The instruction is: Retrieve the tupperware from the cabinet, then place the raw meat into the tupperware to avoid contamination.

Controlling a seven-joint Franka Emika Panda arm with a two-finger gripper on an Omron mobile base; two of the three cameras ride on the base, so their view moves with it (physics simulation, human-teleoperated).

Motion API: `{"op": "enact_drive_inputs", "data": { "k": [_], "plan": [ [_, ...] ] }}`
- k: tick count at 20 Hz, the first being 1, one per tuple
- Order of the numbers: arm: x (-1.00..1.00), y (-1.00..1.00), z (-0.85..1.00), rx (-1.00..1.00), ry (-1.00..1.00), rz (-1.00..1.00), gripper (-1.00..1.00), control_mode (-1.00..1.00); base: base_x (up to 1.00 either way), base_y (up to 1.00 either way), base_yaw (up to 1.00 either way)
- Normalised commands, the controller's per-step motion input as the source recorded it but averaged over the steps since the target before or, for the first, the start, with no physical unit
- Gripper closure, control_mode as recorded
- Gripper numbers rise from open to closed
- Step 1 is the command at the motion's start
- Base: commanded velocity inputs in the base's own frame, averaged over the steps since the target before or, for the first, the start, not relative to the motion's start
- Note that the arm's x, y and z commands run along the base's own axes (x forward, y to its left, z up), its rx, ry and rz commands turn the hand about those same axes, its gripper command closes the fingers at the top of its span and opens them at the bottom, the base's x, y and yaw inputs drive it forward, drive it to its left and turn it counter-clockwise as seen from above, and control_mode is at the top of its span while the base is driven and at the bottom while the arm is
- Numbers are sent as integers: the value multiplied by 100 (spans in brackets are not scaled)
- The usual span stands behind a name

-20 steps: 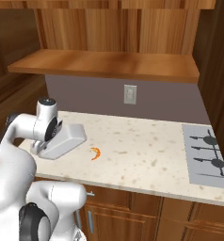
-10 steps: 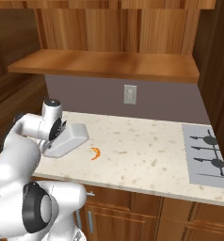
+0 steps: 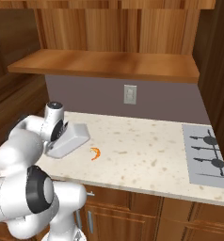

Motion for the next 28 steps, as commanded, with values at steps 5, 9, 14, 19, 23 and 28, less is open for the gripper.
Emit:
{"op": "enact_drive_inputs", "data": {
  "k": [5, 9, 14, 19, 23, 28],
  "plan": [
    [24, 0, -21, 0, 0, 0, 100, -100, 0, 0, 0],
    [18, 0, -19, 0, 0, 0, 100, -100, 0, 0, 0],
    [11, 0, -19, 0, 0, 0, -100, -100, 0, 0, 0],
    [6, 0, -16, 0, 0, 0, -100, -100, 0, 0, 0],
    [1, 0, -14, 0, 0, 0, -100, -100, 0, 0, 0],
    [0, 0, -13, 0, 0, 0, -100, -100, 0, 0, 0]
  ]
}}
